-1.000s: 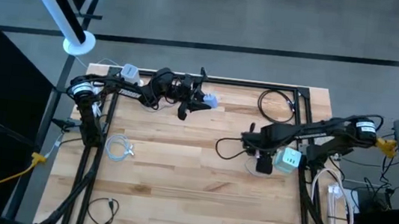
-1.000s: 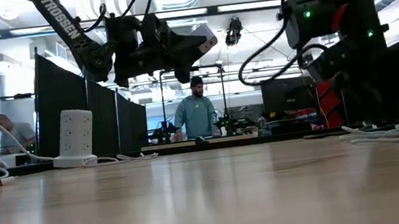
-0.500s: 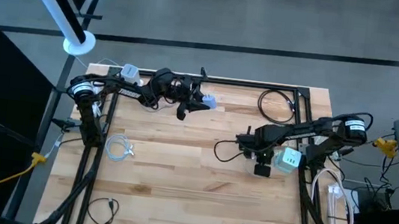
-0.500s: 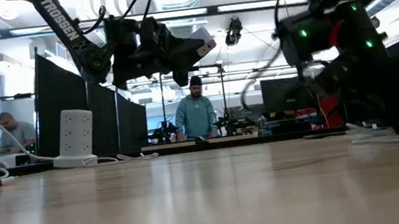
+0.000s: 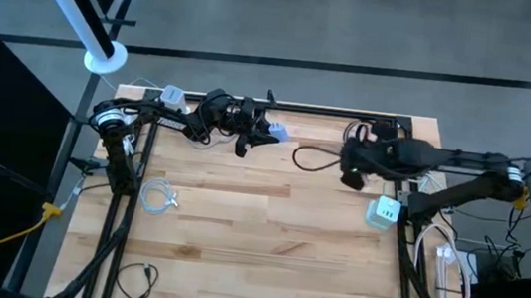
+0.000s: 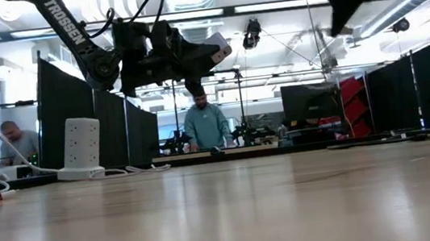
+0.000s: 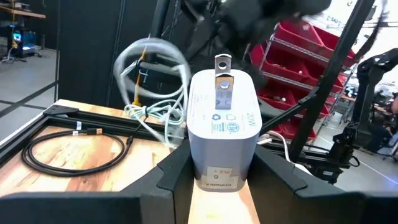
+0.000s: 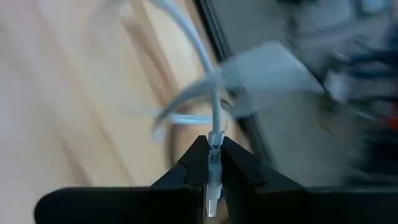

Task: Insert USB
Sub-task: Insert the white charger cable into the purple charger adapter

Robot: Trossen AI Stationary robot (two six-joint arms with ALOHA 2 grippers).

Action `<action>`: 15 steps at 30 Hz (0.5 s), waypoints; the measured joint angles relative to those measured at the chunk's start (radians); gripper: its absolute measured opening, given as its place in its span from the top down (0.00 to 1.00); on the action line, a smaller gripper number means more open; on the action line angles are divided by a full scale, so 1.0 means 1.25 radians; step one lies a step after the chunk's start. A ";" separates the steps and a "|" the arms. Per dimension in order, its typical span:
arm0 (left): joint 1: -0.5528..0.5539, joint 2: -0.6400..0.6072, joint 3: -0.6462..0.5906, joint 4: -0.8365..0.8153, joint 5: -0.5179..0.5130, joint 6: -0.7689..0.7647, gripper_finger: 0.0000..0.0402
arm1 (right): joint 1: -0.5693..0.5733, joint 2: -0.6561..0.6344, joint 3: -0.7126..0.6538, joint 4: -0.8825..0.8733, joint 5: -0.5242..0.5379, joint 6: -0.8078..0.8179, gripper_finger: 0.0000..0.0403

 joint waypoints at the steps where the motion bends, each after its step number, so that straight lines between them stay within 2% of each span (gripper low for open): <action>1: 0.000 0.000 0.000 0.000 0.000 0.000 0.71 | 0.000 -0.014 0.000 0.016 -0.049 -0.026 0.96; 2: 0.000 0.000 0.000 0.000 0.000 0.000 0.71 | 0.001 -0.025 -0.001 0.019 -0.061 -0.039 0.96; 4: 0.000 0.000 0.000 0.000 -0.001 0.000 0.71 | 0.001 -0.036 -0.002 -0.007 0.007 -0.009 0.96; 15: -0.001 0.000 0.003 0.004 -0.005 -0.005 0.71 | -0.033 0.020 -0.028 -0.159 -0.192 0.157 0.96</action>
